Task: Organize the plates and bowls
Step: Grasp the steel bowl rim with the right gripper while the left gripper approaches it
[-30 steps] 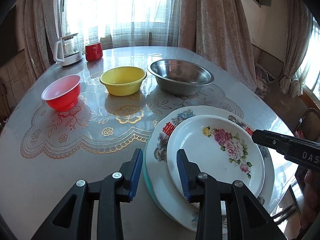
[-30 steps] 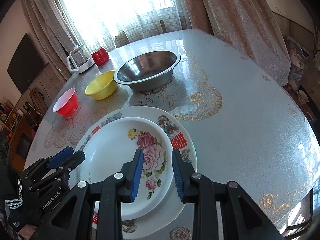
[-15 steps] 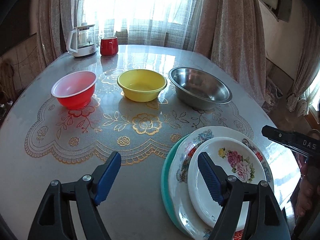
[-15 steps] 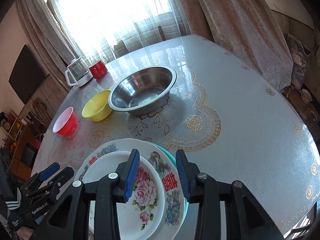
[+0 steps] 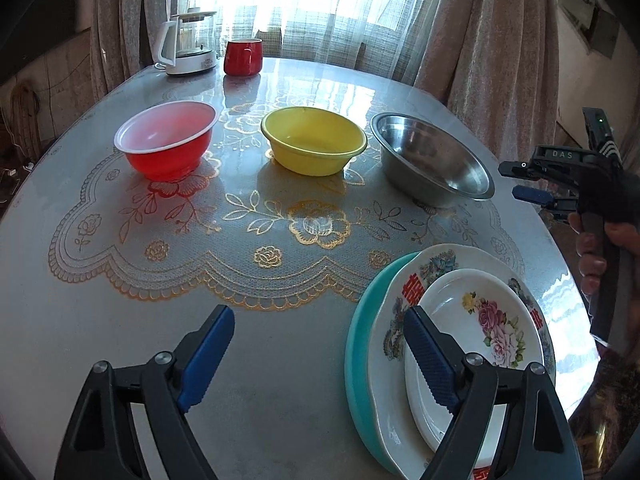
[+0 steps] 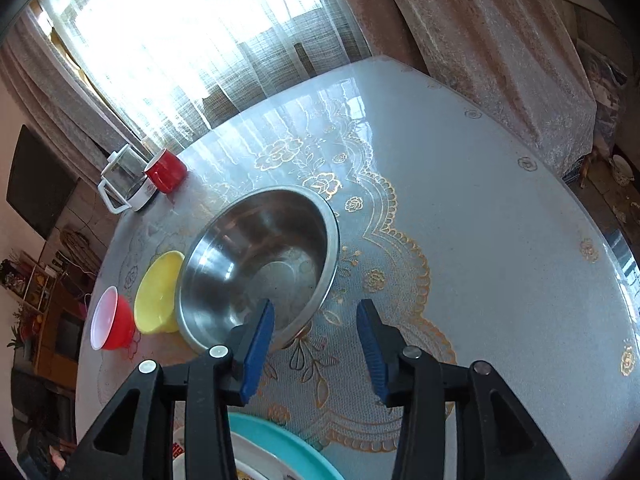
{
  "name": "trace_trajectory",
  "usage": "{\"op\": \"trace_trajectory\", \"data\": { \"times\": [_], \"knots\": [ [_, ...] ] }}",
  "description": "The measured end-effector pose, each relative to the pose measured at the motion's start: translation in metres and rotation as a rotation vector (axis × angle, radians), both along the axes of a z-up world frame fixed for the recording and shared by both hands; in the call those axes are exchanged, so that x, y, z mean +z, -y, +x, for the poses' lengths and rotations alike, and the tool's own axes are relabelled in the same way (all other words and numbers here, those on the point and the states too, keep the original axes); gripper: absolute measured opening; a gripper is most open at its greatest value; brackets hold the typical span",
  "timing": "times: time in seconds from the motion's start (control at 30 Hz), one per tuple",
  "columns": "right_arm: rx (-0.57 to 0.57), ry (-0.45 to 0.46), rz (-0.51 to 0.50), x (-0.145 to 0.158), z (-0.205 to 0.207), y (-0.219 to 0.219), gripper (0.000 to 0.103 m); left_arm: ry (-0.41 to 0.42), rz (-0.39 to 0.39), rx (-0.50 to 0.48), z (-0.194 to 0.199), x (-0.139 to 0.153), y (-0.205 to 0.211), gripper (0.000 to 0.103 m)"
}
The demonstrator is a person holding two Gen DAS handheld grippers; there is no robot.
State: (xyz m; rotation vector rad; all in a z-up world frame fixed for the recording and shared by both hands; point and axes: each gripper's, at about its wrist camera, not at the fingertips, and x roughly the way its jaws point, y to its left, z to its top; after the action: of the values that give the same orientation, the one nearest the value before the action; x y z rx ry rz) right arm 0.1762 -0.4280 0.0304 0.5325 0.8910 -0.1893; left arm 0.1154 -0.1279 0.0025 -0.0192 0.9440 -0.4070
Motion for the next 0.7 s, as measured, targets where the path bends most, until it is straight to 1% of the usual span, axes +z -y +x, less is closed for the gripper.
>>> {"op": "trace_trajectory", "data": {
  "times": [0.07, 0.2, 0.27, 0.3, 0.33, 0.4, 0.43, 0.5, 0.53, 0.7],
  "knots": [
    [-0.012, -0.030, 0.047, -0.008, 0.019, 0.007, 0.044, -0.013, 0.006, -0.001, 0.002, 0.000, 0.001, 0.087],
    [-0.017, -0.065, 0.057, -0.022, 0.040, 0.010, 0.044, -0.010, -0.003, -0.002, 0.001, 0.003, 0.001, 0.087],
    [0.000, -0.081, 0.074, -0.031, 0.046, 0.010, 0.040, -0.004, 0.000, -0.008, 0.002, 0.004, 0.003, 0.087],
    [0.000, -0.088, 0.089, -0.035, 0.048, 0.010, 0.033, -0.005, 0.002, -0.010, 0.003, 0.004, 0.004, 0.087],
    [0.001, -0.095, 0.104, -0.039, 0.049, 0.010, 0.028, -0.006, 0.000, -0.013, 0.003, 0.004, 0.004, 0.087],
    [0.000, -0.118, 0.112, -0.047, 0.049, 0.009, 0.022, -0.009, -0.005, -0.013, 0.005, 0.004, 0.004, 0.087],
    [-0.002, -0.125, 0.115, -0.051, 0.048, 0.008, 0.021, -0.010, -0.006, -0.015, 0.005, 0.005, 0.005, 0.087],
    [0.004, -0.111, 0.134, -0.053, 0.044, 0.007, 0.019, -0.006, -0.009, -0.024, 0.007, 0.007, 0.005, 0.087],
    [0.009, -0.108, 0.134, -0.053, 0.042, 0.006, 0.017, -0.001, -0.007, -0.024, 0.008, 0.008, 0.005, 0.087],
    [0.019, -0.114, 0.125, -0.050, 0.029, 0.004, 0.017, 0.027, -0.002, -0.024, 0.014, 0.017, 0.007, 0.087]
  ]
}}
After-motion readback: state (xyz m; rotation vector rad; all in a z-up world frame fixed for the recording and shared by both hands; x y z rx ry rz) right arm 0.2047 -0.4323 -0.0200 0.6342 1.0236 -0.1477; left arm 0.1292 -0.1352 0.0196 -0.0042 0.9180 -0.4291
